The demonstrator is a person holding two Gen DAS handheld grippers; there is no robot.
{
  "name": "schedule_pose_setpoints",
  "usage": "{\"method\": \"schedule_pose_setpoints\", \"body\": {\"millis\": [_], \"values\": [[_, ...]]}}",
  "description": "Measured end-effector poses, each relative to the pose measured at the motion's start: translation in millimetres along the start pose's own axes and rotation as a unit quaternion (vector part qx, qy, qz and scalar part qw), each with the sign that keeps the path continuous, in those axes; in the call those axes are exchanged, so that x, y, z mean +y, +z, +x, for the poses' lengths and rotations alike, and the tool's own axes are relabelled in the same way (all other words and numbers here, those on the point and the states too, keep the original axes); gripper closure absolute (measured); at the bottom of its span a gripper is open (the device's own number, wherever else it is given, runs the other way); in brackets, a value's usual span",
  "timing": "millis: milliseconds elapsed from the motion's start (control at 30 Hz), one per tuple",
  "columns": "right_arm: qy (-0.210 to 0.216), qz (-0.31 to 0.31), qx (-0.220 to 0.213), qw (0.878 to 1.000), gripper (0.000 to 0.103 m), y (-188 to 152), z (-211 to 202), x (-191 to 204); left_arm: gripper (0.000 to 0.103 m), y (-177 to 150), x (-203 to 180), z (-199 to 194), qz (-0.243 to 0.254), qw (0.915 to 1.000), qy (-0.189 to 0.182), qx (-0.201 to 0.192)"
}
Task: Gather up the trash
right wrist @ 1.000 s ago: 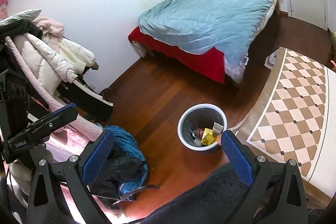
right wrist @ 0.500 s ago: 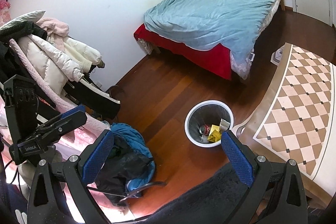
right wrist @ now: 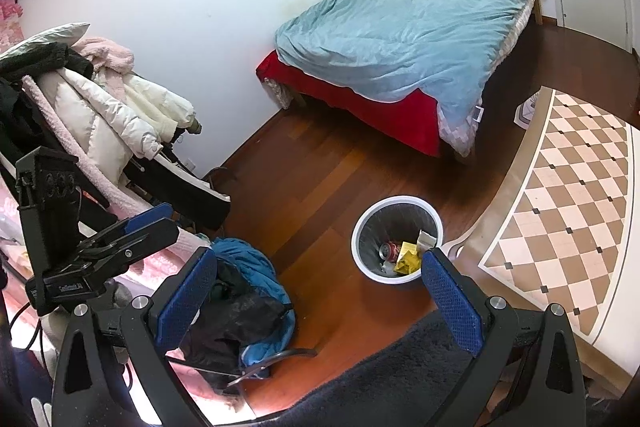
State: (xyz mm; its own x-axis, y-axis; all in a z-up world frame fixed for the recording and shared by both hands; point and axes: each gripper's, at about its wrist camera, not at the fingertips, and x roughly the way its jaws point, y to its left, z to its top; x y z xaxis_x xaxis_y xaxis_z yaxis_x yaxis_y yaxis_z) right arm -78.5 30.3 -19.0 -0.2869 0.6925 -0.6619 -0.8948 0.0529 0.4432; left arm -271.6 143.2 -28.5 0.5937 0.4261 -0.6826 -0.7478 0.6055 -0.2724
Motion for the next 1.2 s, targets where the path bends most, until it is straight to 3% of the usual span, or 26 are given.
{"method": "schedule_pose_setpoints", "body": {"millis": [1200], "values": [[0.005,-0.003,-0.002,1.0,0.0,-0.5,-5.5,7.0,0.0,4.9,-5.2,-12.0,0.008,0.9998,-0.017,-0.01]]}}
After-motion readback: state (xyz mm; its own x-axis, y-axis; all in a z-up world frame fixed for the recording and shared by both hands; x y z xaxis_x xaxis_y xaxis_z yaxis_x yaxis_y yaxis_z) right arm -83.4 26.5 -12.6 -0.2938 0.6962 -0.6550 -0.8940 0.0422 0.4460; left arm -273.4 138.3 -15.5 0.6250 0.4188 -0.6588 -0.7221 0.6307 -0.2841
